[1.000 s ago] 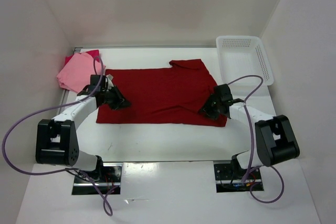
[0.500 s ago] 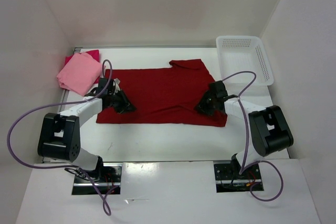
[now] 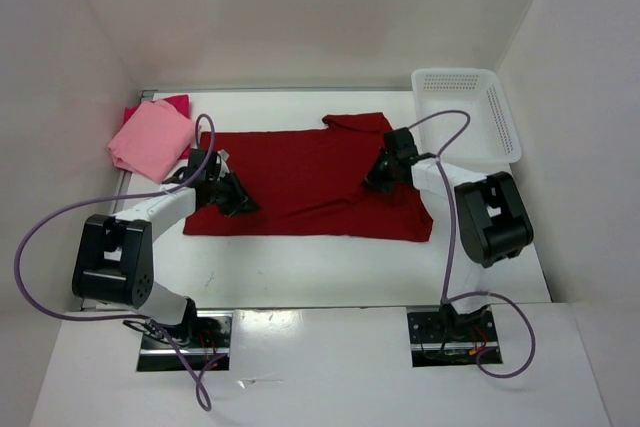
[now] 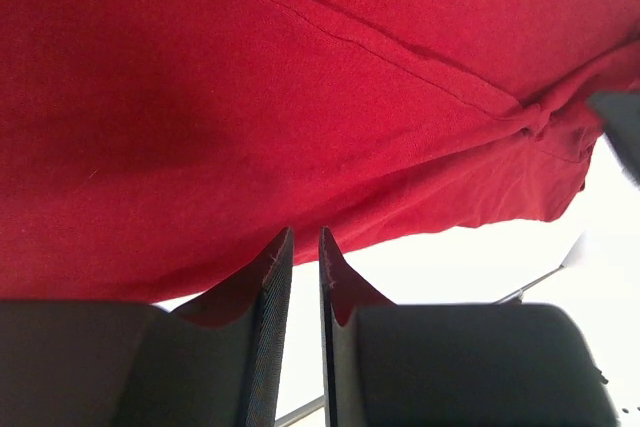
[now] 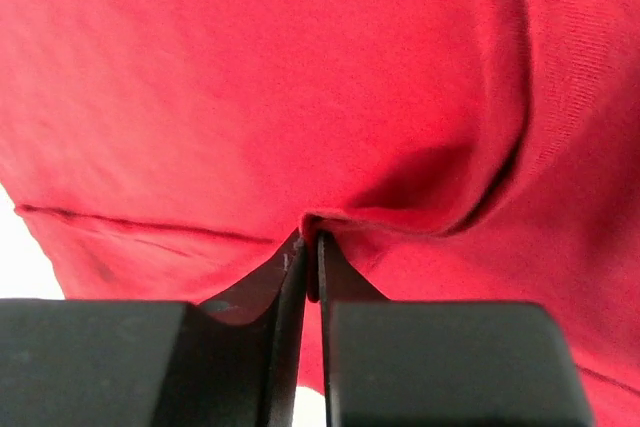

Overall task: Fold and stack the t-shirts
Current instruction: Fold the flattened tshirt in 1/3 of the way

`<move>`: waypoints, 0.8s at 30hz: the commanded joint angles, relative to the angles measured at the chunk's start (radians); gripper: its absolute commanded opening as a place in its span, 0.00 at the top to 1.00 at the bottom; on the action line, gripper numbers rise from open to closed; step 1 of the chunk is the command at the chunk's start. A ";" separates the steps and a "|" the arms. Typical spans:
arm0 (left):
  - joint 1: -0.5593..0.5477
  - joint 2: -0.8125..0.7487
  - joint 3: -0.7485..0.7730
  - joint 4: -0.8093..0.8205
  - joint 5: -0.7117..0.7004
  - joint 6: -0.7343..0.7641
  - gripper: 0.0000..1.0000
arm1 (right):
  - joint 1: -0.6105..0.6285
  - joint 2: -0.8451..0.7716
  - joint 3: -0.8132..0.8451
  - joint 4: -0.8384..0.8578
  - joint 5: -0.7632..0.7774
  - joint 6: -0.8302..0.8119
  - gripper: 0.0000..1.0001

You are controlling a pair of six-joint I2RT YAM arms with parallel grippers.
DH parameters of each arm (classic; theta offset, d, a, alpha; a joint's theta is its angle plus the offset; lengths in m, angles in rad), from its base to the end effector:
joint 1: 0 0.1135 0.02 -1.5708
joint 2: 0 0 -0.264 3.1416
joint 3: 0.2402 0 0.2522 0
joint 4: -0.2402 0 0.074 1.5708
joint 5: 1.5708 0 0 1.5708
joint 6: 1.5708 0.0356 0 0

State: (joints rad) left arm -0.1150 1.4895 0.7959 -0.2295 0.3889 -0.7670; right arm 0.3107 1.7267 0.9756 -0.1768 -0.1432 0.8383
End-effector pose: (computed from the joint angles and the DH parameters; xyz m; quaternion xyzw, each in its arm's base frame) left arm 0.2863 -0.0467 0.1809 -0.2396 0.9009 -0.2989 0.2042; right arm 0.3283 0.1108 0.1636 0.2249 0.9195 0.2282 0.2277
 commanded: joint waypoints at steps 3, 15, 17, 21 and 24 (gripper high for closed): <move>-0.006 0.011 -0.006 0.012 -0.005 -0.008 0.77 | 0.033 0.115 0.250 -0.056 0.016 -0.053 0.79; -0.029 -0.070 0.034 -0.021 -0.036 -0.017 0.76 | 0.094 0.039 0.290 -0.041 0.088 -0.087 0.53; -0.041 -0.071 0.034 -0.021 -0.036 -0.017 0.75 | 0.094 -0.037 0.220 -0.041 0.119 -0.096 0.72; -0.063 -0.038 0.034 -0.011 -0.045 -0.017 0.75 | 0.094 -0.012 0.215 -0.081 0.166 -0.143 0.81; -0.072 -0.015 0.034 -0.011 -0.045 -0.017 0.75 | 0.094 0.112 0.322 -0.176 0.180 -0.217 0.70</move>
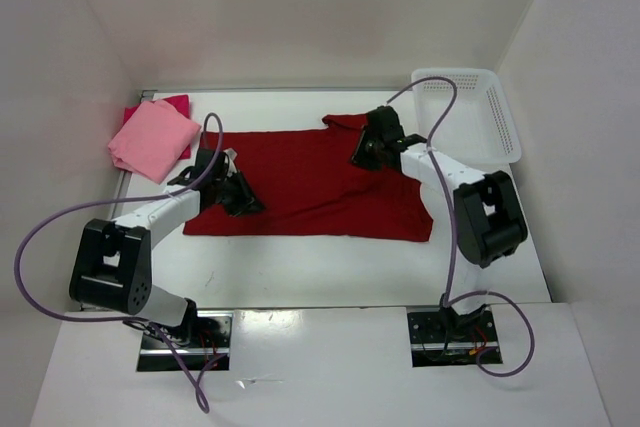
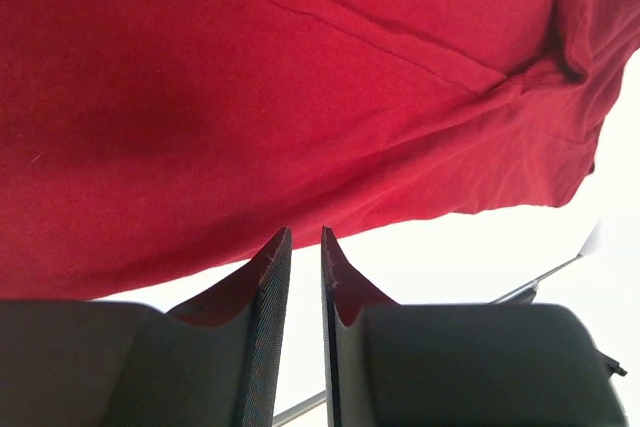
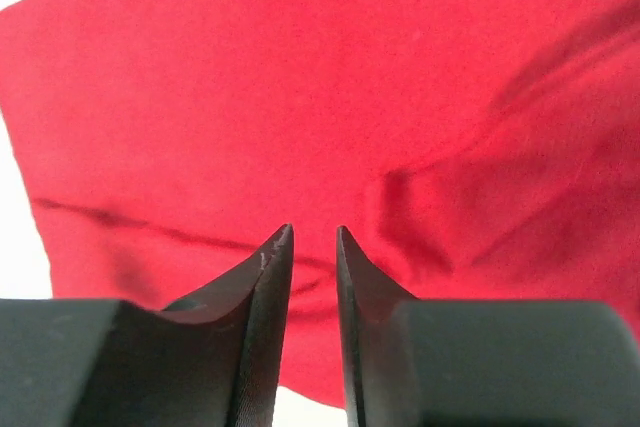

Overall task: Fold and stack the t-shirts
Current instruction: Fold the flattened tshirt in 1/3 of the way

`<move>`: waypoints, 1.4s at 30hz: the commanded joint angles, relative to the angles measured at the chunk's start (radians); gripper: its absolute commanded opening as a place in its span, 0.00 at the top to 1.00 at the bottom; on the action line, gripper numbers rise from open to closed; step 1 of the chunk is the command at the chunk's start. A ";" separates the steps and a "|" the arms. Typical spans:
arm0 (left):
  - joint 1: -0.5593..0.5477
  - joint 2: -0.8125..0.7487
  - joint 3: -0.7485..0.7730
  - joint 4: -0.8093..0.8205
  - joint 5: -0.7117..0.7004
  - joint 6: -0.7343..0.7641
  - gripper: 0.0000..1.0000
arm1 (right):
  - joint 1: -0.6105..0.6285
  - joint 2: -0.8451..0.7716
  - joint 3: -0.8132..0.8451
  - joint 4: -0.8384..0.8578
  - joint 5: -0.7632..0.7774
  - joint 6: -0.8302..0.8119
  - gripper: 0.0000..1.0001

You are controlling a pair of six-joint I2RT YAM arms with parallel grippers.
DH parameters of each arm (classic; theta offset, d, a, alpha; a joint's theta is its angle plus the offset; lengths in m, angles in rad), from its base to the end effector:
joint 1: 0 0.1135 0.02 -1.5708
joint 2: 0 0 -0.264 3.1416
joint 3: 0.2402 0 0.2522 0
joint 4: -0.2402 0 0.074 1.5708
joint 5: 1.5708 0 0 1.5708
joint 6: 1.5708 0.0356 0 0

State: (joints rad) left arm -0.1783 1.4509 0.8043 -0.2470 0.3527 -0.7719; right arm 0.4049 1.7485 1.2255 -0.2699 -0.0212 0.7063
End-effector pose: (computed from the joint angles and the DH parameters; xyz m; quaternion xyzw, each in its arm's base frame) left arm 0.2806 -0.0631 0.1922 -0.2158 0.9050 -0.2967 0.2151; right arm 0.3543 0.1527 0.2249 0.1349 0.9154 0.2083 0.3170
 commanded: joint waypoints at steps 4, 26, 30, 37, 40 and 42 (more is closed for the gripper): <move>-0.018 0.032 0.026 0.015 -0.009 -0.012 0.75 | 0.021 0.172 0.137 -0.129 0.109 -0.132 0.60; -0.018 0.052 -0.002 0.034 0.009 -0.003 0.75 | 0.094 0.286 0.244 -0.235 0.234 -0.188 0.57; -0.018 0.052 -0.002 0.034 0.009 -0.003 0.75 | 0.094 0.276 0.235 -0.235 0.245 -0.197 0.74; -0.018 0.052 0.007 0.025 0.009 0.006 0.75 | 0.094 0.278 0.278 -0.253 0.245 -0.197 0.98; -0.018 0.052 0.016 0.025 0.009 0.006 0.75 | 0.094 0.229 0.288 -0.242 0.254 -0.186 0.99; -0.018 0.052 0.025 0.015 0.009 0.006 0.75 | 0.094 0.210 0.299 -0.233 0.254 -0.177 0.99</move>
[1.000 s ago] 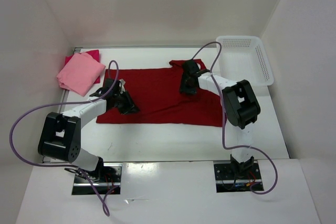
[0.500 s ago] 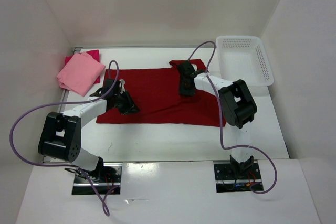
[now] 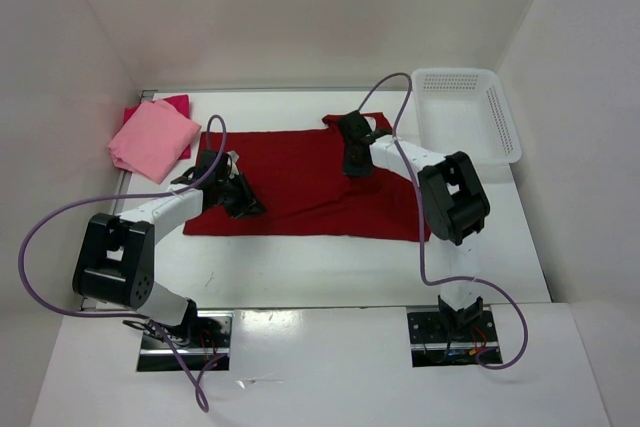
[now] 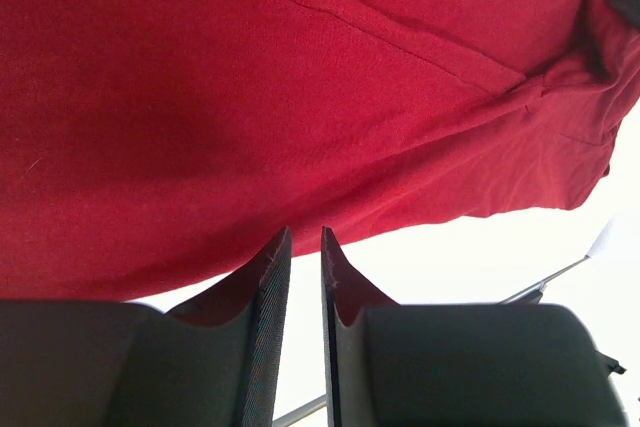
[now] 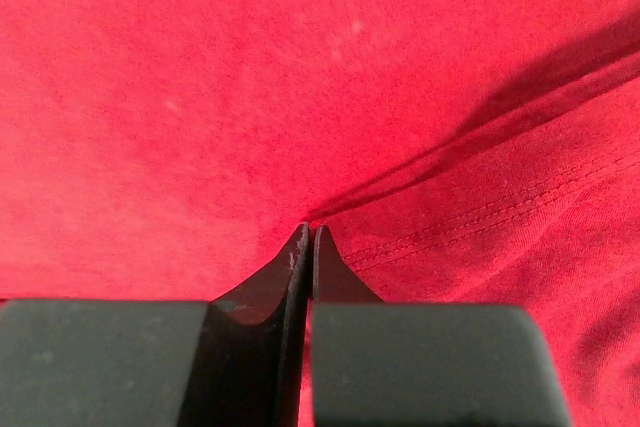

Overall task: Fold and stack the t-shirts
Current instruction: Fold the flattened tshirt in 1/3 of the way

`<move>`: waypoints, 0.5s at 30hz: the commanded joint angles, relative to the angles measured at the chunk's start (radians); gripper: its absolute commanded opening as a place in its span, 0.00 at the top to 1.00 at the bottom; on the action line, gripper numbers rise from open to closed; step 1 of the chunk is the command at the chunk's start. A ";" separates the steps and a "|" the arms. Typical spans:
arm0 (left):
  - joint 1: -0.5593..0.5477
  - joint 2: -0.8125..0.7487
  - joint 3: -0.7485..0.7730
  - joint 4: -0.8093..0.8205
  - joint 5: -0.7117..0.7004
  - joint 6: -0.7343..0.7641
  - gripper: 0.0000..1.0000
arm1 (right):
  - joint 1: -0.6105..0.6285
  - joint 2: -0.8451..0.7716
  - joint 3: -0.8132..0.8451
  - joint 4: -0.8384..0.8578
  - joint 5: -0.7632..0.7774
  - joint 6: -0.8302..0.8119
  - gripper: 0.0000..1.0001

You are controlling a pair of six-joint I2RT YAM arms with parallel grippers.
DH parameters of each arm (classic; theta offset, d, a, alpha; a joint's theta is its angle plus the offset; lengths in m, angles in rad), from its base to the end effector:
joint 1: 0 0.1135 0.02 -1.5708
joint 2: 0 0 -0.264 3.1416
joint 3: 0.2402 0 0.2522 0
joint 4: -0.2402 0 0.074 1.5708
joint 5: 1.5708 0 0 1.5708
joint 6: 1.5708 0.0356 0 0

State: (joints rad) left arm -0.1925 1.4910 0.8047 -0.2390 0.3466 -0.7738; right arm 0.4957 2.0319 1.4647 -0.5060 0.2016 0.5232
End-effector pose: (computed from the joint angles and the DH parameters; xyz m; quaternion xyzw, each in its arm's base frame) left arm 0.2834 -0.0676 0.1820 -0.2153 0.9107 -0.2900 0.2007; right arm 0.3801 0.1974 0.1732 0.0380 0.9639 0.0343 0.2614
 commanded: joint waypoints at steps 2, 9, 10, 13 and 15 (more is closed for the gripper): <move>-0.004 0.012 0.025 0.007 0.015 0.008 0.75 | -0.009 -0.073 0.069 0.023 0.013 0.026 0.99; -0.004 0.003 0.036 -0.003 0.006 -0.002 0.75 | -0.019 -0.001 0.108 0.056 0.001 0.086 0.99; -0.004 0.003 0.036 -0.003 0.006 -0.002 0.75 | -0.019 -0.001 0.108 0.066 0.001 0.095 0.97; 0.019 0.012 0.045 -0.014 0.006 -0.013 0.75 | -0.019 0.008 0.098 0.107 -0.024 0.130 0.93; 0.038 0.012 0.045 -0.014 -0.017 -0.027 0.75 | -0.019 0.008 0.098 0.133 -0.034 0.159 0.93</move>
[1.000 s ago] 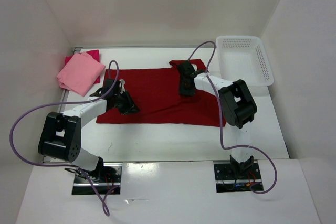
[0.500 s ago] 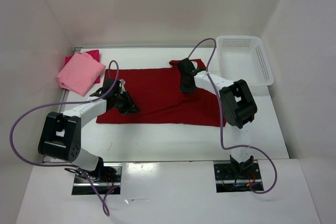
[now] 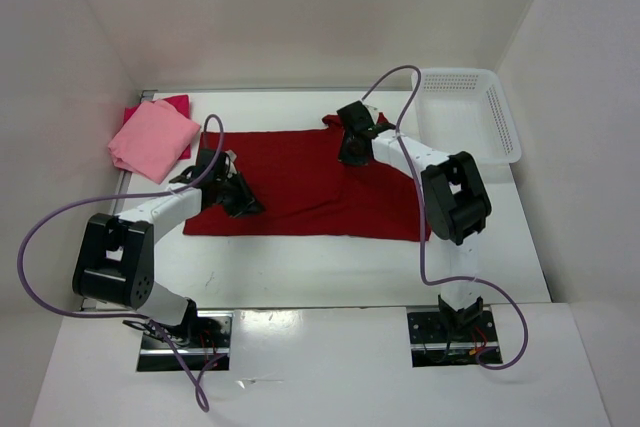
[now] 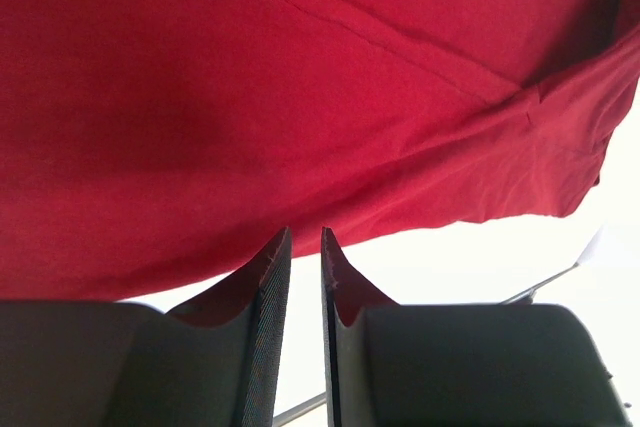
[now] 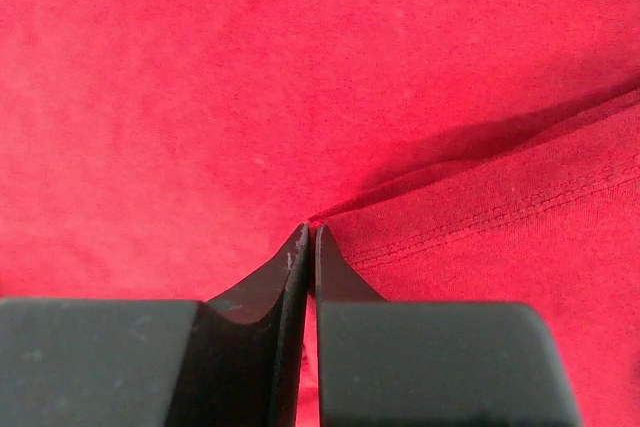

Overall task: Fold and stack the t-shirts
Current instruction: Fold the flattened tshirt in 1/3 of the way

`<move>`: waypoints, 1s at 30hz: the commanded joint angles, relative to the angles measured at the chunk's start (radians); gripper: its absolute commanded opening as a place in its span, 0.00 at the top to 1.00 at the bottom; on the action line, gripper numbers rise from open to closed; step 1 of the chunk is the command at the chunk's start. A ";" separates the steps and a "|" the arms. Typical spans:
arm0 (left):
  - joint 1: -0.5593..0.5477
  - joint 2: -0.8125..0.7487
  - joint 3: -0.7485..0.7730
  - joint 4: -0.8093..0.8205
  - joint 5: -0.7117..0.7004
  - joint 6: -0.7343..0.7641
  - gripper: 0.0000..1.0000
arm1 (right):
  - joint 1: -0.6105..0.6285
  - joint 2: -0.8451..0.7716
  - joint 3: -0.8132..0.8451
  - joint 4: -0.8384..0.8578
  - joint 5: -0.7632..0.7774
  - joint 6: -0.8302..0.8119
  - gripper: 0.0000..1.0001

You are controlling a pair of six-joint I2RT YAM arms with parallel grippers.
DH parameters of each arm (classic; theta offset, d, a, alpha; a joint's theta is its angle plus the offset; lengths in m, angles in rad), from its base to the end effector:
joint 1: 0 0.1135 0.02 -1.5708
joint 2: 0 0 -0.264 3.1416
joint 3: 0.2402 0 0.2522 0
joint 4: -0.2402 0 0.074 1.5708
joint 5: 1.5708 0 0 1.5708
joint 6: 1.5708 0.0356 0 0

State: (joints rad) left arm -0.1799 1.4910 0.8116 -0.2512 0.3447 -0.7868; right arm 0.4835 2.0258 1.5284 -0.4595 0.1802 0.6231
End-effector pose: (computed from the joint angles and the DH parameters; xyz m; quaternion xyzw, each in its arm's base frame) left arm 0.2846 -0.0640 0.1832 -0.2279 0.9085 -0.2882 0.1988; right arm 0.3949 0.2002 0.1974 0.0933 0.9452 0.0852 0.3011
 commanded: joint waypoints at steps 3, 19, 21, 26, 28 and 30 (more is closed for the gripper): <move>0.049 0.003 0.058 -0.011 -0.026 -0.023 0.75 | -0.025 0.014 0.045 0.117 -0.065 0.087 0.93; 0.036 -0.041 0.035 -0.002 -0.015 -0.034 0.73 | -0.057 -0.304 -0.246 0.200 -0.136 0.110 0.81; 0.036 -0.023 0.020 0.009 -0.015 -0.034 0.73 | -0.057 -0.364 -0.356 0.220 -0.114 0.121 0.98; 0.036 0.017 0.044 0.020 0.013 -0.025 0.73 | -0.057 -0.260 -0.352 0.213 -0.182 0.095 1.00; 0.036 0.026 0.054 0.020 0.013 -0.025 0.73 | -0.057 -0.205 -0.326 0.213 -0.191 0.095 1.00; 0.036 0.026 0.054 0.020 0.013 -0.016 0.73 | -0.057 -0.161 -0.300 0.213 -0.200 0.095 1.00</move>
State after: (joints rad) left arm -0.1417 1.5040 0.8444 -0.2543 0.3370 -0.8162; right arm 0.4290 1.8153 1.1748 -0.2798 -0.0032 0.7341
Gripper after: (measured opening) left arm 0.271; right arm 0.001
